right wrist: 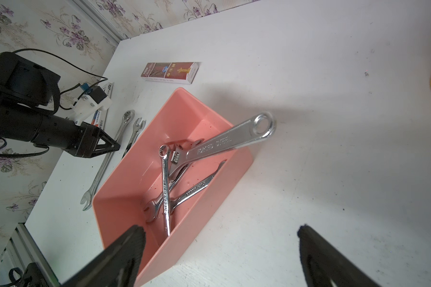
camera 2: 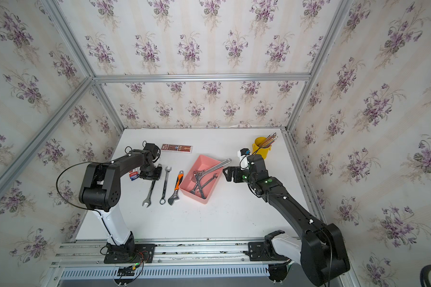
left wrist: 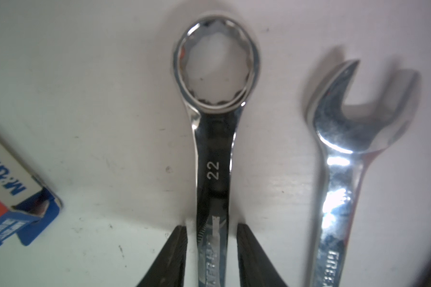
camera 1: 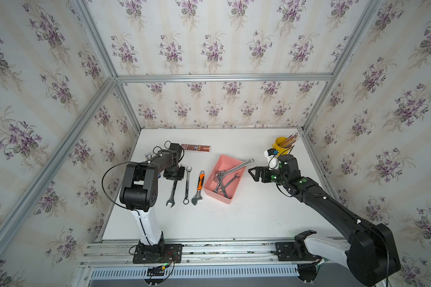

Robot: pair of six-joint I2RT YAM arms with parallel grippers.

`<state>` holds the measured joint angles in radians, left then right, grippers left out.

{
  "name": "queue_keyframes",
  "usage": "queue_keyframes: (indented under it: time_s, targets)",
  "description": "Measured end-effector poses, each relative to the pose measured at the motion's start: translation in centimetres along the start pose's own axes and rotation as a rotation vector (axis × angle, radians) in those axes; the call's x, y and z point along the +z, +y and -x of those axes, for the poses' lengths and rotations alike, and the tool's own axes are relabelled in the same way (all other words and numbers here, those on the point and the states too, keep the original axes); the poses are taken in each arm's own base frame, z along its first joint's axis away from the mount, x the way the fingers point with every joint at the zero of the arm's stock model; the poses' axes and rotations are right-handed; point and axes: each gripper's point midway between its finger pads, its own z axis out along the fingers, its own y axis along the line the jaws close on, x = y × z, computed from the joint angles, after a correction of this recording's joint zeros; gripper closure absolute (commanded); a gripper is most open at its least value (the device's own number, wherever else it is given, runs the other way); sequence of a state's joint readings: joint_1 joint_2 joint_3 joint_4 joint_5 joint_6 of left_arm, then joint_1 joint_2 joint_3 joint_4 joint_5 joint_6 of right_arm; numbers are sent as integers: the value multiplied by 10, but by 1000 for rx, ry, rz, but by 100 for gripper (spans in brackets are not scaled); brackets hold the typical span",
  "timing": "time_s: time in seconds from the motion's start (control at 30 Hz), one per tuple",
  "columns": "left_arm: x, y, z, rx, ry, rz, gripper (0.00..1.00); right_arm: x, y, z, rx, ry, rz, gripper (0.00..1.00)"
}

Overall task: Take out the wrench from the storage box
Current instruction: Place the wrench at the center of the board, then pick up the wrench from the storage box.

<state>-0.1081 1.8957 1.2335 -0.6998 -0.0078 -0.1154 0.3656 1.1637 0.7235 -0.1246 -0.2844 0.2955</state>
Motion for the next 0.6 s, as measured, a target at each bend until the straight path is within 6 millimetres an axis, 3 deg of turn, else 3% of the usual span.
queue_keyframes:
  time_s: [0.13, 0.4, 0.6]
  targets:
    - [-18, -1, 4, -10, -37, -17, 53, -1, 1, 1, 10, -3, 1, 2]
    - [-75, -14, 16, -46, -170, -110, 46, 2, 14, -1, 21, 17, 17, 3]
    - [-118, -58, 14, 15, -260, -222, 41, 7, 24, -8, 41, 40, 16, 5]
